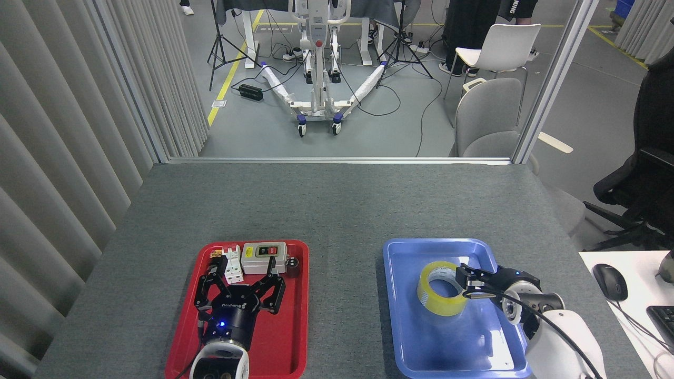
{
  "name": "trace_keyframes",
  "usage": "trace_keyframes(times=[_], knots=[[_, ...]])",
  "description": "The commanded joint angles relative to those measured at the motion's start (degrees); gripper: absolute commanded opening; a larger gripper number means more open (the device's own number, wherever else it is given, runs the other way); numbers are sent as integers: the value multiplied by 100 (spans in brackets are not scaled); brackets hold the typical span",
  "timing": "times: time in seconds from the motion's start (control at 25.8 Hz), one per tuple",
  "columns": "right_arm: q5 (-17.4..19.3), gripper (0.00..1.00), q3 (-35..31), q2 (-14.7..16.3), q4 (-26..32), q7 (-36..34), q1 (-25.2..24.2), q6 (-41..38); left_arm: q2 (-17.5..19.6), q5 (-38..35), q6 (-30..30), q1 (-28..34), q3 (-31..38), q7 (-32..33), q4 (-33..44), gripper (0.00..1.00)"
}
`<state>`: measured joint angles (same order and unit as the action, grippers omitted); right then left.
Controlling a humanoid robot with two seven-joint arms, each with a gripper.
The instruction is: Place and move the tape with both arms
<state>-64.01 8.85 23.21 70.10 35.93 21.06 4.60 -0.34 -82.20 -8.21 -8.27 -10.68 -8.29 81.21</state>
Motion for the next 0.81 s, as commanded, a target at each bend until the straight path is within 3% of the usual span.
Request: trace_keyframes(times=[0.0, 0.31, 0.62, 0.78], knots=[[-244, 97, -735, -150, 320, -693, -410, -724, 52, 2, -5, 9, 13, 3, -43, 100], [-1606, 99, -1597, -677, 962, -3277, -1271, -1427, 52, 2, -5, -8, 66, -6, -43, 100], [-1659, 99, -1676, -712, 1849, -3558, -2291, -1462, 52, 2, 4, -79, 101, -6, -35, 100], [-1615, 99, -1693, -870, 1867, -3585, -2317, -1453, 105, -7, 4, -123, 101, -6, -35, 100]])
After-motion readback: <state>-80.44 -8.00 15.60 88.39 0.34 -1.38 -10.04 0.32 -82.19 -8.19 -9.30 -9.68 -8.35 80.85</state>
